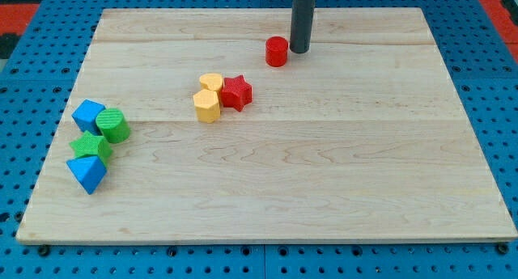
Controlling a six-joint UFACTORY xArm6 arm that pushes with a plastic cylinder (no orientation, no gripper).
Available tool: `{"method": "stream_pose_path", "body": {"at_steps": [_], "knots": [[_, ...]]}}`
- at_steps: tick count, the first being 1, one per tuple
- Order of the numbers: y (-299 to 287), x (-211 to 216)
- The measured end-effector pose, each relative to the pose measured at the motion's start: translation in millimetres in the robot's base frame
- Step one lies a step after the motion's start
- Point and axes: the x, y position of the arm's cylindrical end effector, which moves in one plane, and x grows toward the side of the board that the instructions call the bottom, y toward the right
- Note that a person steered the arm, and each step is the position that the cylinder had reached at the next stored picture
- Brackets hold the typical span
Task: Push the red circle to the top left of yellow hexagon
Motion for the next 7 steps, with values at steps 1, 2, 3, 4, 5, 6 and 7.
{"method": "stream_pose_path", "body": {"at_steps": [1, 2, 3, 4, 5, 6, 7], "knots": [[-69, 18], [-93, 44], [-111, 42], [-157, 46], [-169, 48], [-213, 67], [-226, 78]]}}
